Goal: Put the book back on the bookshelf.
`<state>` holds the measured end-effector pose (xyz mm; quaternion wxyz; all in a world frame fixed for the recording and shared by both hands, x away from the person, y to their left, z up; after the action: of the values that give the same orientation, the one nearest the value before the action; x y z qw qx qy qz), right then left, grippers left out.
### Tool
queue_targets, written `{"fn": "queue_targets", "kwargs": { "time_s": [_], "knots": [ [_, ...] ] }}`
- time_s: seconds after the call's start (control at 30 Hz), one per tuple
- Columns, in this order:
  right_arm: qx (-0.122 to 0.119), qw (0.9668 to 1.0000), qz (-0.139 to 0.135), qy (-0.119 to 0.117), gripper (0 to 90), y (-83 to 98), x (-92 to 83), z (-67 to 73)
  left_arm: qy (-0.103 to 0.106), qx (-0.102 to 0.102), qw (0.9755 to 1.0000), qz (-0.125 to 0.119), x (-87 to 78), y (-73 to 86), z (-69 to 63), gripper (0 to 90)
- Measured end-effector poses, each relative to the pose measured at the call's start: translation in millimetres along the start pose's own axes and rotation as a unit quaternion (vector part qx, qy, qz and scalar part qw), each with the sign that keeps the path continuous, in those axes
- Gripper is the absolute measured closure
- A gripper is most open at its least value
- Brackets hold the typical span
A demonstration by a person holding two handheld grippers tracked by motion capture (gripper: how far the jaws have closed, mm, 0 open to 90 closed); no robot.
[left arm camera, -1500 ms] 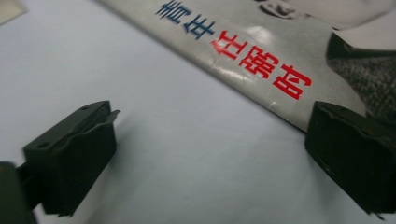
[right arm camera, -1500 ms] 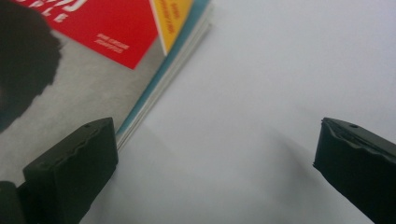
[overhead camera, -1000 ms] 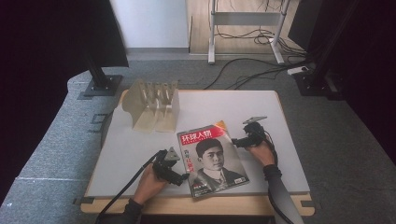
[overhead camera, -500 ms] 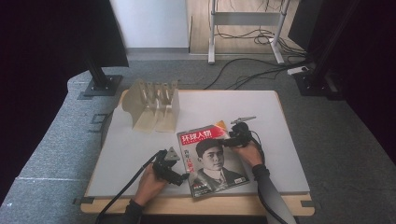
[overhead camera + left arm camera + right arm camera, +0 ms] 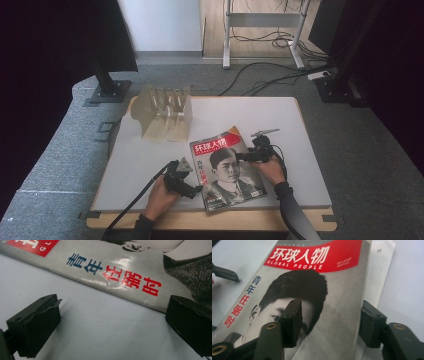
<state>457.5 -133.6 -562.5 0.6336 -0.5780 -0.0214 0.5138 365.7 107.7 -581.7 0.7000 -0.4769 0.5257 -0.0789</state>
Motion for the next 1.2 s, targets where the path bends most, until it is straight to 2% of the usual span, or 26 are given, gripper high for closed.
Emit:
{"fn": "queue_targets", "kwargs": {
  "time_s": [0.13,0.27,0.33,0.37,0.47,0.57,0.6,0.77,0.87,0.9,0.97,1.2],
  "knots": [
    [-0.026,0.9995,0.011,0.015,51.6,-13.6,7.4,-0.5,-0.001,0.000,1.0000,0.001,0.1,0.0,-0.2,0.0],
    [-0.061,0.9976,0.020,0.027,58.6,-26.1,20.0,4.1,-0.001,0.000,1.0000,0.000,0.1,0.0,-0.3,0.0],
    [-0.091,0.9945,0.032,0.042,65.1,-29.2,23.7,9.2,-0.001,0.001,1.0000,0.001,0.0,0.1,-0.1,0.0],
    [-0.115,0.9912,0.038,0.053,70.0,-30.4,24.0,12.7,-0.001,0.001,1.0000,0.001,0.0,0.2,-0.1,0.0],
    [-0.146,0.9865,0.039,0.064,83.2,-33.2,18.6,20.7,-0.001,0.001,1.0000,0.001,0.0,0.2,-0.1,0.0],
    [-0.155,0.9853,0.037,0.062,85.4,-35.0,13.7,27.2,-0.001,0.001,1.0000,0.001,0.0,0.2,-0.3,0.0],
    [-0.169,0.9822,0.044,0.069,85.6,-36.1,11.4,31.5,-0.001,0.002,1.0000,0.001,-0.1,0.2,-0.3,0.0],
    [-0.195,0.9761,0.049,0.081,85.9,-40.0,8.6,42.8,0.000,0.001,1.0000,0.000,-0.2,0.1,-0.4,0.0],
    [-0.200,0.9757,0.042,0.079,85.9,-43.1,4.5,48.5,0.000,0.001,1.0000,0.000,-0.2,0.1,-0.3,0.0],
    [-0.201,0.9763,0.032,0.073,86.0,-46.7,-1.6,55.2,0.000,0.001,1.0000,0.000,-0.3,0.1,-0.2,0.0],
    [-0.202,0.9765,0.026,0.069,86.0,-49.2,-5.7,59.4,0.000,0.000,1.0000,0.000,-0.2,0.1,-0.2,0.0],
    [-0.218,0.9740,0.013,0.060,86.2,-57.2,-20.8,74.8,0.006,0.001,1.0000,0.004,-1.9,0.0,0.8,0.6]
  ]
}}
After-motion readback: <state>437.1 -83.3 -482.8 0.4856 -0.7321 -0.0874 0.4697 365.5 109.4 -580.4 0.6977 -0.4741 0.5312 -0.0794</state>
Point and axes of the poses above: each handheld gripper's, and its own axes: x roughly forward along the jaws, y roughly out of its underside, z roughly to its left, the point moved 7 cm from there along x, roughly forward along the jaws, and after that the axes turned 8 degrees about -z, right-handed, at the moved point
